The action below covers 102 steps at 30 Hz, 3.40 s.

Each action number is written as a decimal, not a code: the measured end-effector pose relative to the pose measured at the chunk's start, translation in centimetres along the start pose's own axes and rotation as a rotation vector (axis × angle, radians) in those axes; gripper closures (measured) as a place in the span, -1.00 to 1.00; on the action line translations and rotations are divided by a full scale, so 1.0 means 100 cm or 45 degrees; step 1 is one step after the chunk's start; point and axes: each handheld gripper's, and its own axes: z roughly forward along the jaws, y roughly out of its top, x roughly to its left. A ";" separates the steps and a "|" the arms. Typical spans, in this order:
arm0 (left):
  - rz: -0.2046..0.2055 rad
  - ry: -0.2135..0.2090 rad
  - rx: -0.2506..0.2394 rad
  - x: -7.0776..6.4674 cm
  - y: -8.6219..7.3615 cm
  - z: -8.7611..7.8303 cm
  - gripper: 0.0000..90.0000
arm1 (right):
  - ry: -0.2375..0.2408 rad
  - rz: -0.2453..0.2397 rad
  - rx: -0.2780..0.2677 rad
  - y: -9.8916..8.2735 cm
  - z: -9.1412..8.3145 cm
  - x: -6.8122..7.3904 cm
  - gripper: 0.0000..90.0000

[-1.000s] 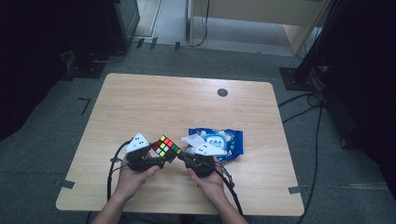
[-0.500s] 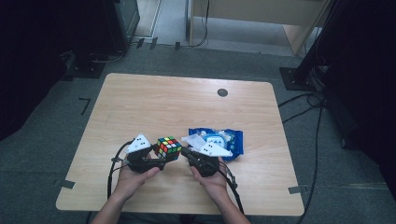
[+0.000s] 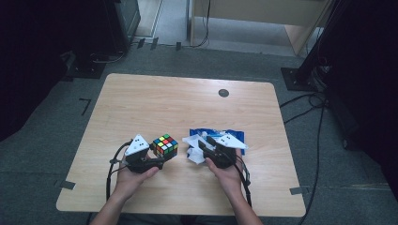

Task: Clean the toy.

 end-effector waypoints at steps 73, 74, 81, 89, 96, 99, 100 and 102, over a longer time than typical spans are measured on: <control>0.218 -0.009 0.075 -0.033 -0.006 0.015 -0.24 | 0.394 -0.104 -0.085 0.012 -0.012 0.070 0.92; 0.212 -0.003 0.070 -0.032 -0.005 0.014 -0.24 | 0.394 -0.113 -0.090 0.013 -0.012 0.069 0.92; 0.160 0.032 0.019 -0.017 -0.001 0.003 -0.24 | 0.240 -0.044 -0.066 0.011 -0.012 0.040 0.94; 0.083 0.083 -0.026 0.002 0.004 -0.011 -0.24 | 0.123 0.113 -0.062 0.004 -0.013 0.003 0.70; 0.067 0.104 -0.047 0.006 0.007 -0.016 -0.24 | 0.287 0.069 -0.055 0.000 -0.004 0.024 0.04; 0.087 0.098 -0.027 0.003 0.005 -0.012 -0.24 | 0.313 0.110 -0.070 0.003 -0.004 0.031 -0.02; 0.098 0.098 -0.019 0.001 0.004 -0.010 -0.24 | 0.326 0.130 -0.079 0.005 -0.005 0.034 -0.05; 0.116 0.087 -0.011 -0.003 0.003 -0.007 -0.24 | 0.341 0.142 -0.099 0.009 -0.008 0.038 -0.07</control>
